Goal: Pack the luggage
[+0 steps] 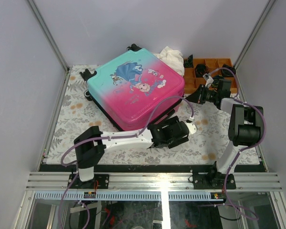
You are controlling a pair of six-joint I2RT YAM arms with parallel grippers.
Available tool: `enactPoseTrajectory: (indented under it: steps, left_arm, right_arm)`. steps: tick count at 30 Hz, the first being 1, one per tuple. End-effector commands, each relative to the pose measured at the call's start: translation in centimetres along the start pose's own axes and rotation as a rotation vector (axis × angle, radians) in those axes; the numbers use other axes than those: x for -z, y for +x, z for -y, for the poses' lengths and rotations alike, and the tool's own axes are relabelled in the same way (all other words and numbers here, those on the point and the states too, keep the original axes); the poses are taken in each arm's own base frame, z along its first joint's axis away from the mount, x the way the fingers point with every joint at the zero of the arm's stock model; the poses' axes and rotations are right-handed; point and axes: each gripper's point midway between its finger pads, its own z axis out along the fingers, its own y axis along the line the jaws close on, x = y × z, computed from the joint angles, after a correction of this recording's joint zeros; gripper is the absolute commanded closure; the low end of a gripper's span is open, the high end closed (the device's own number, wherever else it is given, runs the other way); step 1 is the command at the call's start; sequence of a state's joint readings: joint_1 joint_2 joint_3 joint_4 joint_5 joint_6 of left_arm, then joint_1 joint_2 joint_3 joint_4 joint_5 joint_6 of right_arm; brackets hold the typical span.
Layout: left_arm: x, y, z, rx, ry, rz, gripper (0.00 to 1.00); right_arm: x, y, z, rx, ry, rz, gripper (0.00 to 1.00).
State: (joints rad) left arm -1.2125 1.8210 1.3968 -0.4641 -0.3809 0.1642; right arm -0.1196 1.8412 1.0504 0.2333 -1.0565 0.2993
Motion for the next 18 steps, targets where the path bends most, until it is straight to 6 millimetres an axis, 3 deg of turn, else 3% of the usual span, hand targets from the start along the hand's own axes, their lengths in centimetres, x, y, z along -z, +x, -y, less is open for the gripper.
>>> enactPoseTrajectory:
  steps: [1,4,9,18]
  left_arm:
    - [-1.9,-1.9,-4.5,0.083,-0.195,0.049,0.26]
    - [-3.0,-1.6,-6.1,0.111,-0.228,0.027,0.26]
    - [-4.6,-0.9,-7.1,0.127,-0.226,0.005,0.26]
    - [-7.7,2.6,-4.9,0.134,-0.145,-0.073,0.28]
  right_arm:
    - [0.3,-2.6,-0.4,0.11,0.043,0.075,1.0]
    - [0.3,-2.7,-0.6,0.114,0.043,0.077,1.0]
    - [0.4,-2.5,-0.7,0.115,0.041,0.076,1.0]
    - [0.3,-2.5,-0.6,0.113,0.042,0.075,1.0]
